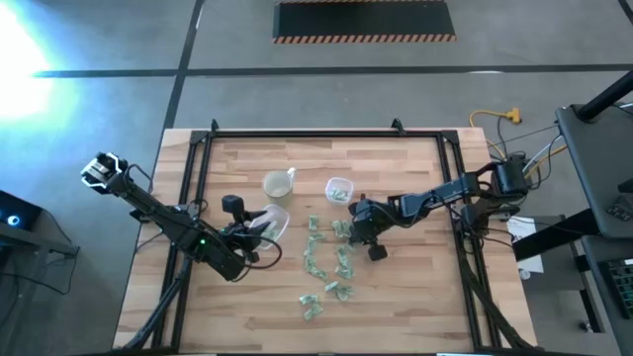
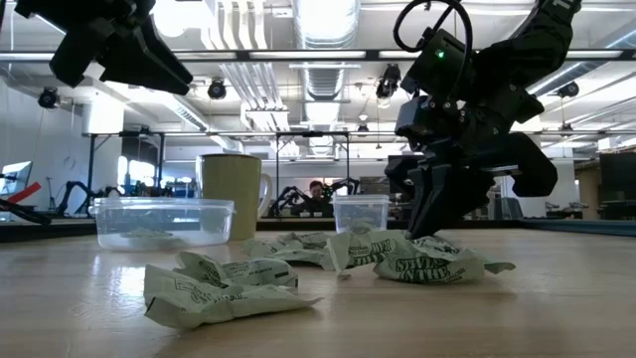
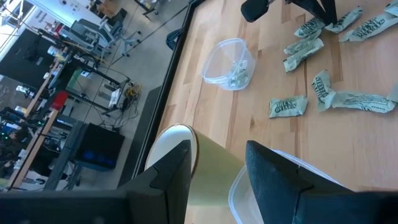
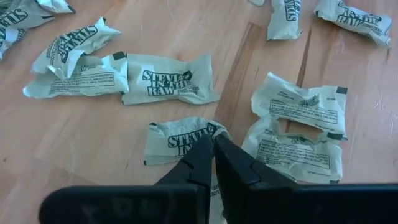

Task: Pick and place items into bin
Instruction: Put the stevia packet into the top transparent bin

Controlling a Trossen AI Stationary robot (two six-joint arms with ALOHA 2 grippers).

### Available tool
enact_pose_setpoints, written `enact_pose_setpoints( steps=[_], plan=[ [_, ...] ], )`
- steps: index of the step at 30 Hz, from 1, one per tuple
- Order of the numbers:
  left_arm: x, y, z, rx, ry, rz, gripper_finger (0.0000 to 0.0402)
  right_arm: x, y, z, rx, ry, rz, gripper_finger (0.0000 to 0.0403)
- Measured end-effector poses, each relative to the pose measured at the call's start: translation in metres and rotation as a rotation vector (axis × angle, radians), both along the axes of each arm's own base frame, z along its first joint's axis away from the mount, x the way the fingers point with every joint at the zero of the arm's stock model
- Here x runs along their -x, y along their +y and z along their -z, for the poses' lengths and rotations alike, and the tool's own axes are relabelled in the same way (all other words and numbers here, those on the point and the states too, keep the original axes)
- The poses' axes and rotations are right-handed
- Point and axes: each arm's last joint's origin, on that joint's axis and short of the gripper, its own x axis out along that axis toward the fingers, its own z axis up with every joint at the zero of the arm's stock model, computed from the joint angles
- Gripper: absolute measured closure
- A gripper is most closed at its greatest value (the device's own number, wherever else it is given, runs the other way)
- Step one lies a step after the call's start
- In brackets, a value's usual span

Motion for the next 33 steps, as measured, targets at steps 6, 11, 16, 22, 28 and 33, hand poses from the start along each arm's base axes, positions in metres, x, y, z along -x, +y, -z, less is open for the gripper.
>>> enact_pose_setpoints(
  steps=[6, 11, 16, 22, 28, 33],
  plan=[
    [0.0, 0.0, 0.0, 0.0, 0.001, 0.0, 0.0265, -0.002, 0.0, -0.006, 0.025, -0.036, -0.024, 0.0394],
    [0.0, 0.0, 0.0, 0.0, 0.001, 0.0, 0.0265, -0.008, 0.0, -0.021, 0.049, -0.099, -0.044, 0.0394],
    [0.0, 0.0, 0.0, 0.003, -0.004, 0.0, 0.0265, -0.011, -0.004, -0.038, 0.186, -0.161, -0.001, 0.0394],
    [0.0, 0.0, 0.0, 0.004, -0.005, 0.0, 0.0265, -0.015, -0.016, -0.052, 0.501, -0.198, 0.22, 0.0394],
    [-0.001, -0.001, -0.001, 0.01, -0.017, 0.002, 0.0265, -0.016, -0.035, -0.054, 0.581, -0.211, 0.38, 0.0394],
    [-0.001, -0.001, 0.0, 0.008, -0.015, 0.003, 0.0265, -0.013, -0.048, -0.051, 0.553, -0.196, 0.455, 0.0394]
  ],
)
